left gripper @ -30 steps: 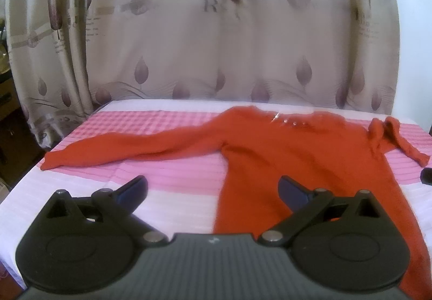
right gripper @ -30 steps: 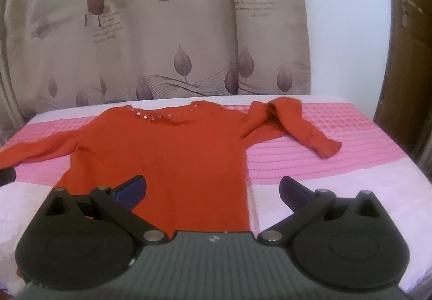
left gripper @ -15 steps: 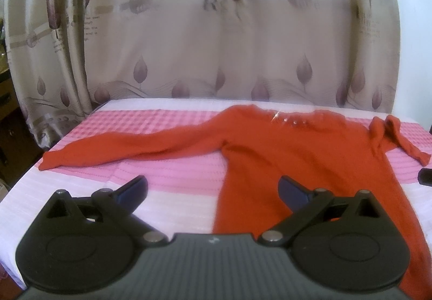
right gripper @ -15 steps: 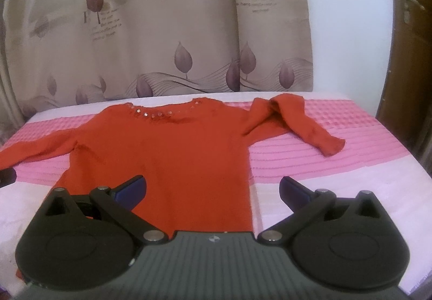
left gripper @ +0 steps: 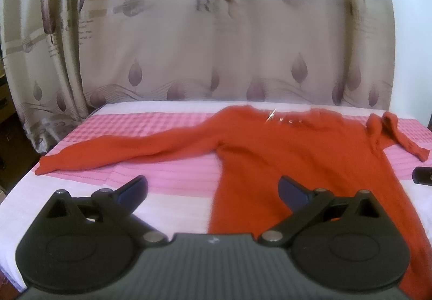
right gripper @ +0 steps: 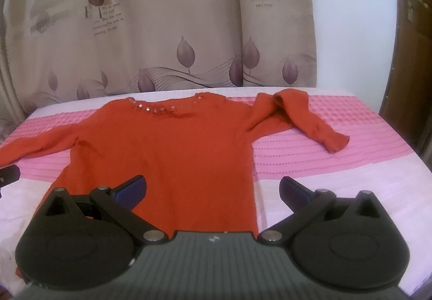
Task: Fold small clothes
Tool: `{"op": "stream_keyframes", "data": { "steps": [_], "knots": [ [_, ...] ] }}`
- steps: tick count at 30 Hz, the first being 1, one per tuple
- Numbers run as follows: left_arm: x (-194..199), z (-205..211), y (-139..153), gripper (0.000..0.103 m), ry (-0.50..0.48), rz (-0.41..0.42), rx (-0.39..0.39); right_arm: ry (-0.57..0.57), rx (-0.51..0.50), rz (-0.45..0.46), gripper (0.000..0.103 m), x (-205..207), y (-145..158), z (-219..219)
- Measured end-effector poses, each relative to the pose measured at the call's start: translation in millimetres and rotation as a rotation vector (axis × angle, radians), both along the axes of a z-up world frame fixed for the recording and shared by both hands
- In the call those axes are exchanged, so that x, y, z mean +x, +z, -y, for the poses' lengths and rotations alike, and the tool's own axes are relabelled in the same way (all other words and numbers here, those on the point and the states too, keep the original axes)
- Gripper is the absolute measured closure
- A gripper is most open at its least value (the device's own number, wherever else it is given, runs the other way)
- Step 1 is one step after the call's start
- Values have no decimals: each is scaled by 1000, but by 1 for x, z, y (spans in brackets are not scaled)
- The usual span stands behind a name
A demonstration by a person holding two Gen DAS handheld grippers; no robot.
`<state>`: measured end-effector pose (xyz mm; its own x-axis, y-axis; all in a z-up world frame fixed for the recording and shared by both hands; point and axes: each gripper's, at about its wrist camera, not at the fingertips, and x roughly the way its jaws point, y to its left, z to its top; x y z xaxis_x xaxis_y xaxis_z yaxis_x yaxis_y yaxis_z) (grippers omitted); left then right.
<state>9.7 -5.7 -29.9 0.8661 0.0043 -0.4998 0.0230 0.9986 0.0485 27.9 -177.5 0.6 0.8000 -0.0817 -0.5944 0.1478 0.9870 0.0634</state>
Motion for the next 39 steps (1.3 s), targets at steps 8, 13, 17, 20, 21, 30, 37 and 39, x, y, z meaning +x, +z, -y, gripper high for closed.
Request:
{"op": "stream_keyframes", "data": {
  "steps": [8, 13, 17, 20, 21, 30, 37, 39],
  "knots": [
    [0, 2, 0, 0, -8, -2, -1, -32, -8, -6, 0, 0, -9, -17],
    [-1, 3, -1, 0, -7, 0, -3, -42, -11, -6, 0, 0, -10, -21],
    [-1, 3, -2, 0, -7, 1, -3, -43, -12, -10, 0, 0, -12, -19],
    [-1, 3, -2, 0, -6, 0, -3, -46, -17, -12, 0, 1, -13, -18],
    [1, 3, -2, 0, -6, -1, -3, -44, -16, -14, 0, 1, -14, -16],
    [6, 3, -3, 0, -9, -9, -3, -37, -17, -26, 0, 3, -18, -7],
    [12, 2, -5, 0, -9, -17, -7, -33, -15, -34, 0, 7, -20, 1],
    [14, 2, -6, 0, -9, -17, -9, -33, -14, -34, 0, 8, -20, 3]
  ]
}}
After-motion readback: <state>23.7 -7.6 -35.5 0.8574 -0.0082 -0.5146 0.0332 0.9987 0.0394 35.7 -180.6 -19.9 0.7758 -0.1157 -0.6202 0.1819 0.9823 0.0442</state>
